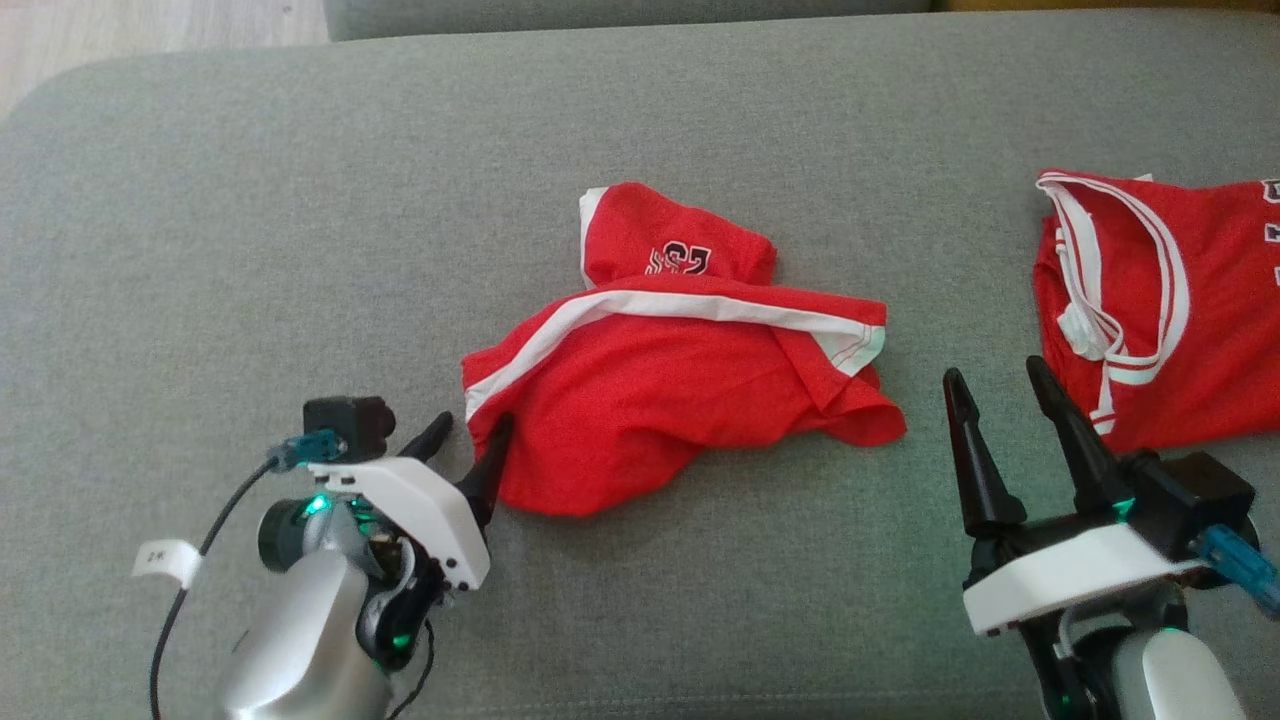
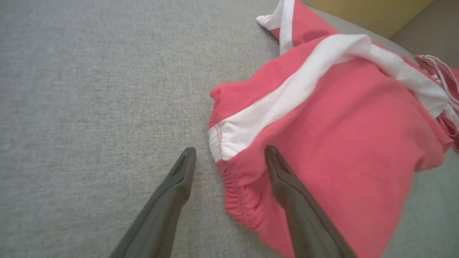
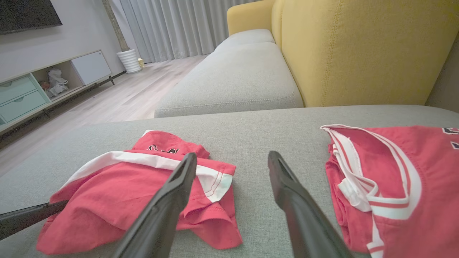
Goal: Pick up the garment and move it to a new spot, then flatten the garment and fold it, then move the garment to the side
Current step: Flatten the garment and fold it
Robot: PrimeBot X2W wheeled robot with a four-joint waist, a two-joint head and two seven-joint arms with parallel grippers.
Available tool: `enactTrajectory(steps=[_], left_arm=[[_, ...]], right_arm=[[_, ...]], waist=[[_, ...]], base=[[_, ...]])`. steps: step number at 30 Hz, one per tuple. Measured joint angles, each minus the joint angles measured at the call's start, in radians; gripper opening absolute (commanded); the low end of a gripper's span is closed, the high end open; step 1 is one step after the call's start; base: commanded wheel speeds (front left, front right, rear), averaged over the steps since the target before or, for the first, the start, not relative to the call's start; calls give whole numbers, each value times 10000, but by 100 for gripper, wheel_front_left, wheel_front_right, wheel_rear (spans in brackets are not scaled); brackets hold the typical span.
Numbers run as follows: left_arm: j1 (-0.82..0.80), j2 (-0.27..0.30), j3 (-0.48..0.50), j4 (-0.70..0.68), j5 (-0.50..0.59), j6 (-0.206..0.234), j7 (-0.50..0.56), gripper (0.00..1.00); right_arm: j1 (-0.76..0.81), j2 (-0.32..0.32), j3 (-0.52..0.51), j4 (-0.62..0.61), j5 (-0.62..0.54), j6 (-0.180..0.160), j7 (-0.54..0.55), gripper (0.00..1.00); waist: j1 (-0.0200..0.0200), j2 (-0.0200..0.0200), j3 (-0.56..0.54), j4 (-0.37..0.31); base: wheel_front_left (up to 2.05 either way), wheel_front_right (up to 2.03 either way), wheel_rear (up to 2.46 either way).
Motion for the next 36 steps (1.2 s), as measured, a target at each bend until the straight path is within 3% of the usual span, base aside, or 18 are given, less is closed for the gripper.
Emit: enactTrajectory(steps=[3,4,5,6,7,8,18,30,31,32,33,36], left_arm=[[-228,-8,-12,453,-113,-81,-36,100],[-312,-10,-23,571,-142,-82,-119,84],[-384,-10,-33,671,-142,-84,-199,60],[-453,-6,-46,744,-140,-109,-339,48],[-501,-8,-61,798,-138,-159,-481,18],[-540,-6,-92,844,-123,-167,-623,0],[-659,33,-362,888,226,-155,-1498,0],[-914,-171,-796,127,594,21,-2326,0],[-936,-174,-805,63,606,23,-2399,0],[-943,-173,-803,2,660,23,-2452,0],[-943,-174,-805,-44,667,23,-2514,0],[-941,-157,-775,-247,700,90,-2650,0]], right_arm=[[-16,0,4,42,2,0,-56,100],[-30,0,6,50,10,0,-79,100],[-48,0,12,56,58,0,-79,100],[-73,0,10,67,86,0,-82,100],[-100,0,8,82,86,0,-84,100],[-145,0,6,111,86,0,-84,100],[-363,0,-290,719,15,0,-63,100],[-2896,-21,291,4426,-263,0,922,100],[-3007,-21,322,4627,-240,0,907,97],[-3119,-21,370,4840,-192,0,911,31],[-3205,-21,410,4978,-142,0,894,0],[-3367,-21,447,5032,-36,0,453,0]], waist=[[0,0,67,-46],[0,0,84,-57],[0,0,99,-68],[0,0,115,-74],[0,0,126,-76],[0,0,130,-74],[0,0,130,78],[1,0,483,800],[0,0,515,844],[0,0,545,874],[1,0,565,897],[0,0,563,923]], base=[[0,0,0],[0,0,0],[0,0,0],[0,0,0],[0,0,0],[0,0,0],[0,0,0],[0,0,0],[0,0,0],[0,0,0],[0,0,0],[0,0,0]])
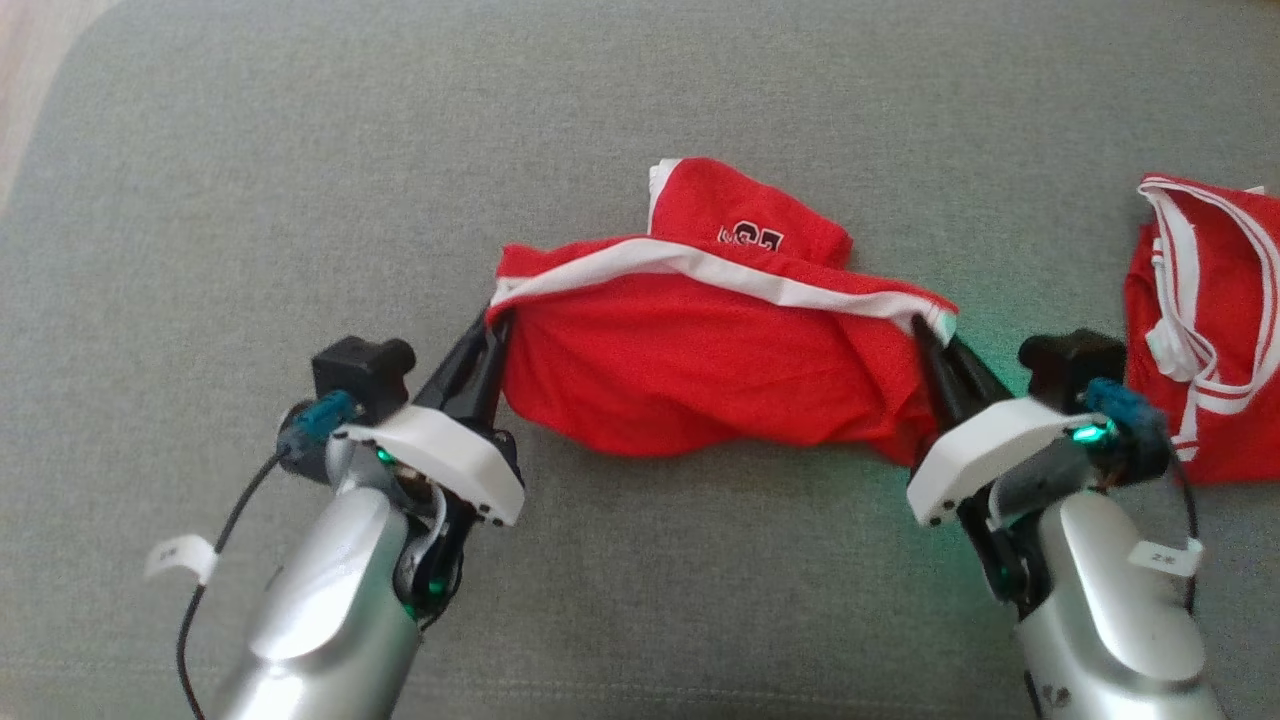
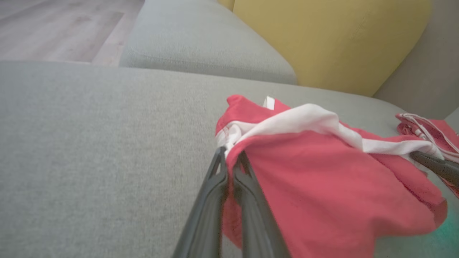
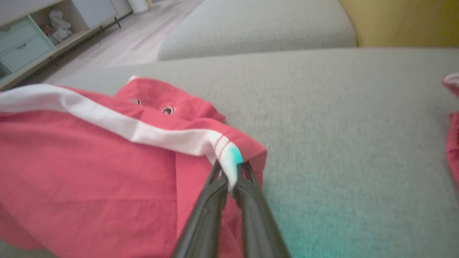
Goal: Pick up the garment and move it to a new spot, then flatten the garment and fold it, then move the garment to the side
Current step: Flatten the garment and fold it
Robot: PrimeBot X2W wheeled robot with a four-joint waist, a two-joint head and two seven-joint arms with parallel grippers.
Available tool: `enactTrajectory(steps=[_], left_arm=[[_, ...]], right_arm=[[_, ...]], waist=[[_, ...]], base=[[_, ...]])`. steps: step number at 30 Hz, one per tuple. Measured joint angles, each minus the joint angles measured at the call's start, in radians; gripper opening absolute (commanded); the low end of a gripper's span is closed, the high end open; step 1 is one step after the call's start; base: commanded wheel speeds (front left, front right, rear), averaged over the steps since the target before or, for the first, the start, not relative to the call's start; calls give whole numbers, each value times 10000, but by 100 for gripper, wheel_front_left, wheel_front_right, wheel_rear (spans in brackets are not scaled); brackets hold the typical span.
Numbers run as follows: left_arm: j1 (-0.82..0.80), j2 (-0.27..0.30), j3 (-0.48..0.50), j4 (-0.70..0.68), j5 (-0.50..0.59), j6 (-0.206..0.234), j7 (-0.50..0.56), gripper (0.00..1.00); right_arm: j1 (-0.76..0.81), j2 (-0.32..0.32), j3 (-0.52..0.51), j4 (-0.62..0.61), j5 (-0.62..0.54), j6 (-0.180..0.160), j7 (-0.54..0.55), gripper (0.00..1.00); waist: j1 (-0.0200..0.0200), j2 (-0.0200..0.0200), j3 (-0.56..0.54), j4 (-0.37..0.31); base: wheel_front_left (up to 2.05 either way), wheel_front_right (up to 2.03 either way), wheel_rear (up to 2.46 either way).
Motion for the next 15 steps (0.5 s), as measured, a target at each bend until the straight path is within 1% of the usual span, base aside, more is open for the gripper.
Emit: enactTrajectory(steps=[3,7,9,10,11,15], left_arm=[[10,67,132,-514,54,119,-94,0],[123,378,430,-1572,165,347,-117,0],[182,589,537,-2251,251,506,-178,0],[240,742,648,-2966,345,648,-174,0],[256,819,708,-3327,368,692,-157,0],[251,1166,871,-4840,479,1018,286,0]], right_arm=[[-81,-6,-10,-489,10,0,-545,0],[-84,-159,-10,-1655,8,0,-882,0],[-84,-297,-44,-2360,6,0,-878,0],[-89,-336,-142,-3187,-17,0,-819,0],[-98,-360,-196,-3599,-31,0,-734,0],[-366,-677,-412,-5181,-104,0,-261,0]], waist=[[1,0,-74,-59],[0,0,-261,-195],[0,0,-393,-262],[0,0,-547,-322],[0,0,-626,-350],[0,0,-975,-446]], base=[[0,0,0],[0,0,0],[0,0,0],[0,0,0],[0,0,0],[0,0,0]])
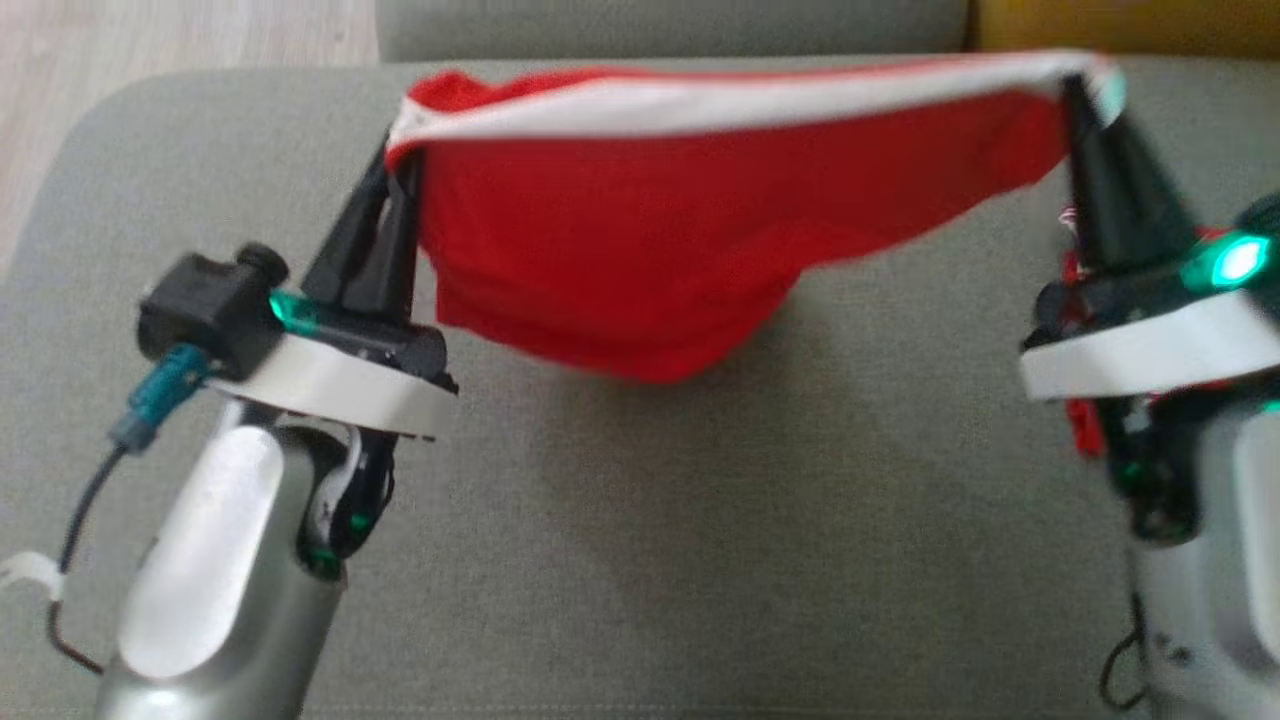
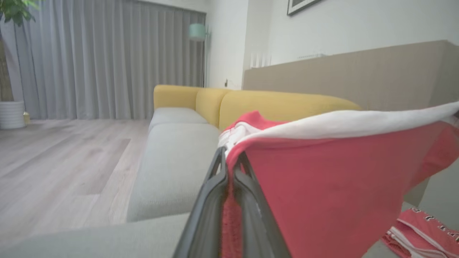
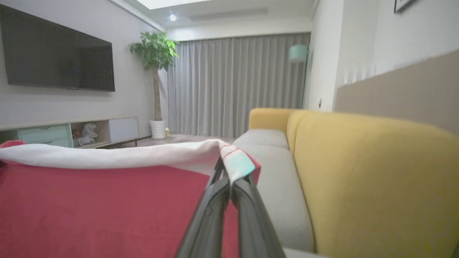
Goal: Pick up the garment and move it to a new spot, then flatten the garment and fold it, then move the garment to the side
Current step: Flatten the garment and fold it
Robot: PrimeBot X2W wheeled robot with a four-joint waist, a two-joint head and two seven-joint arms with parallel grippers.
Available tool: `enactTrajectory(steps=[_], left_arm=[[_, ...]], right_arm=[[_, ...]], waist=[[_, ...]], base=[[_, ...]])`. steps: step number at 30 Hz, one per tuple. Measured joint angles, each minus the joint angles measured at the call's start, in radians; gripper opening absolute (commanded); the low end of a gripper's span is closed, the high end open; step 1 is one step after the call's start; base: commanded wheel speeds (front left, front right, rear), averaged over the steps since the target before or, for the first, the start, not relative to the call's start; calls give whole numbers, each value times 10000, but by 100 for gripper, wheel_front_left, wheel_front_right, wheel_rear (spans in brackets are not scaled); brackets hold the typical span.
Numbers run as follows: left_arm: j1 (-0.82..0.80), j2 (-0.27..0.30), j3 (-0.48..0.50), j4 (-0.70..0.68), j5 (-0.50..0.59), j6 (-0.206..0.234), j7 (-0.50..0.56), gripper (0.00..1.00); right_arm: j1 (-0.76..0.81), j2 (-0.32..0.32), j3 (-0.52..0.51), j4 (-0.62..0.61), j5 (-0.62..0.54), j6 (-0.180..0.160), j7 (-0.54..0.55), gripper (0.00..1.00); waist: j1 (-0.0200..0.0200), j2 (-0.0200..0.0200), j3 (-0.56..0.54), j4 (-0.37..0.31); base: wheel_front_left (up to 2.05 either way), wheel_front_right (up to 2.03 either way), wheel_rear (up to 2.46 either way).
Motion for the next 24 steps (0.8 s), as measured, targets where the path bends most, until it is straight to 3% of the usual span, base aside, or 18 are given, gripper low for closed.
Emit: enactTrajectory(steps=[6,12,18,24], left_arm=[[-283,347,284,-2107,100,362,913,0],[-581,458,518,-3076,100,679,1574,0],[-687,431,566,-2801,-84,709,1486,0],[-2034,245,640,-1360,-295,391,988,0]], right_arm=[[-698,-226,-320,-1916,-79,0,1018,0],[-747,-228,-600,-2631,-40,0,1789,0],[-758,-138,-614,-2569,140,0,2052,0],[-1789,35,-531,-1586,318,0,2199,0]], waist=[[0,0,-543,-110],[0,0,-797,-223],[0,0,-568,-228],[0,0,8,-165]], base=[[0,0,0],[0,0,0],[0,0,0],[0,0,0]])
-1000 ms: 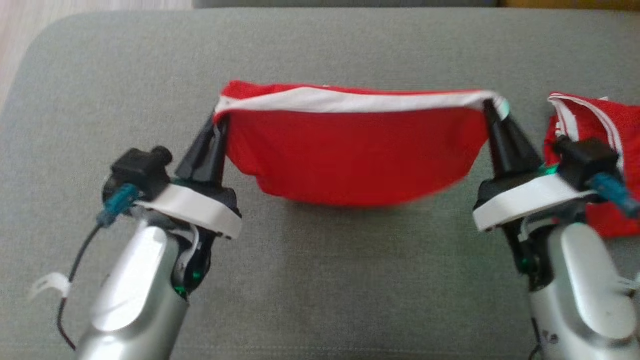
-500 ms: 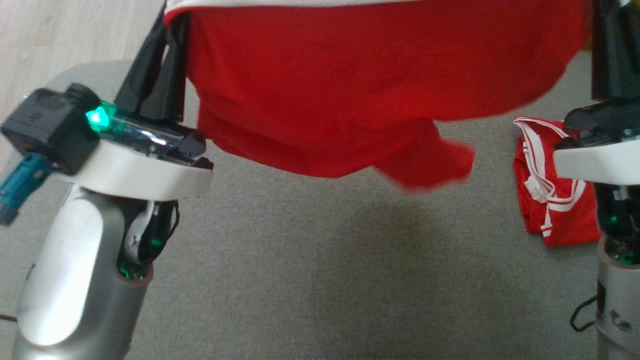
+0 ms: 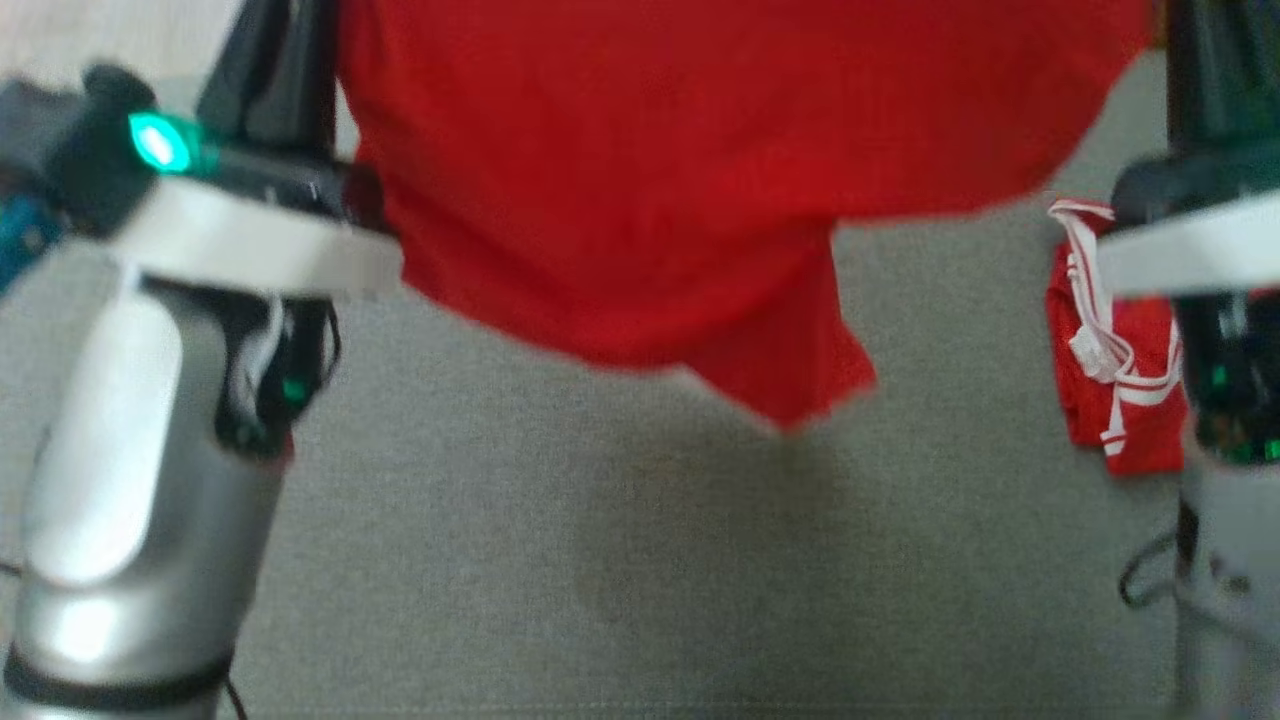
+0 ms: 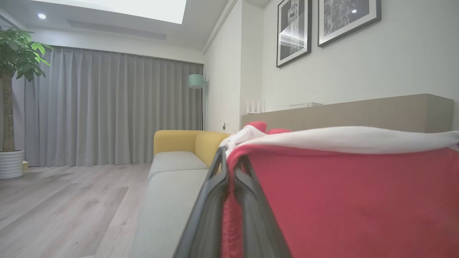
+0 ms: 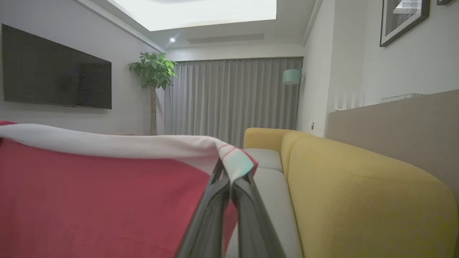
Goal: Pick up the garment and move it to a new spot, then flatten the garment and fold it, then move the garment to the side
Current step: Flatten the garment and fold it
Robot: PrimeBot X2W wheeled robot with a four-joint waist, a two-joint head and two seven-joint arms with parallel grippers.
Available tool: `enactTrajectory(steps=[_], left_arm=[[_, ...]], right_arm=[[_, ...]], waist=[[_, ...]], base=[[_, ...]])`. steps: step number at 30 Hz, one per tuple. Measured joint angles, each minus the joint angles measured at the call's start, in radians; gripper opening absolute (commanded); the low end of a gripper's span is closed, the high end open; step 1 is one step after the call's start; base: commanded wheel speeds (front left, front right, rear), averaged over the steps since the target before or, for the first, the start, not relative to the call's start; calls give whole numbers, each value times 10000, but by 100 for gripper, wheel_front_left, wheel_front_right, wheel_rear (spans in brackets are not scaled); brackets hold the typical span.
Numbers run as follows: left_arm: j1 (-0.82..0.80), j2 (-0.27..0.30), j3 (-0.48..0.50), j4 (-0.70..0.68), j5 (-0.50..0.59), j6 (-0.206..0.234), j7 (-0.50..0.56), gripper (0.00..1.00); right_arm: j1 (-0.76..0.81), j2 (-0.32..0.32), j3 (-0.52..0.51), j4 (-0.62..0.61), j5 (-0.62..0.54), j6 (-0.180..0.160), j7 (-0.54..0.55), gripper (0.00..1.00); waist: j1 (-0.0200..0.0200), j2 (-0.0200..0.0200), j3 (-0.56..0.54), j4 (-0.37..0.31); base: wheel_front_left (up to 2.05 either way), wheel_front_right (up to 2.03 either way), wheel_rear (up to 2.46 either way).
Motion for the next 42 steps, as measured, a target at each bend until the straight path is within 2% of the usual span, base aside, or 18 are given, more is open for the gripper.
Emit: enactTrajectory(steps=[2,7,14,19,24,29,35,42], left_arm=[[-351,-61,61,359,-54,-88,-109,0],[-2515,-395,234,2913,-132,-401,-777,0],[-5016,-773,476,6901,115,-794,-1453,0],[-5359,-1187,479,9375,219,-1053,-1467,0],[-4939,-1549,376,10677,240,-1360,-1467,0],[-3729,-1764,374,10830,326,-1553,-1467,0],[-1398,-1850,523,9390,510,-1584,-1467,0],[1667,-1887,460,7254,943,-1680,-1467,0]], right_arm=[[-392,21,15,336,77,0,-4,0],[-2826,63,299,2773,249,0,-242,0],[-5731,359,1089,6928,355,0,-1900,0],[-6322,362,2006,9785,913,0,-2663,0],[-6235,372,3308,11304,1983,0,-3246,0],[-4945,378,3986,11917,2731,0,-3986,0],[-2597,384,3948,12078,2993,0,-4905,0],[244,370,3244,10385,2930,0,-5187,0]], waist=[[0,0,127,3],[1,0,773,4],[1,0,1416,-244],[2,-1,1723,-439],[2,-1,2045,-448],[1,0,2068,-401],[0,0,1653,-353],[-1,0,907,-240]], base=[[0,0,0],[0,0,0],[0,0,0],[0,0,0],[0,0,0],[0,0,0],[0,0,0],[0,0,0]])
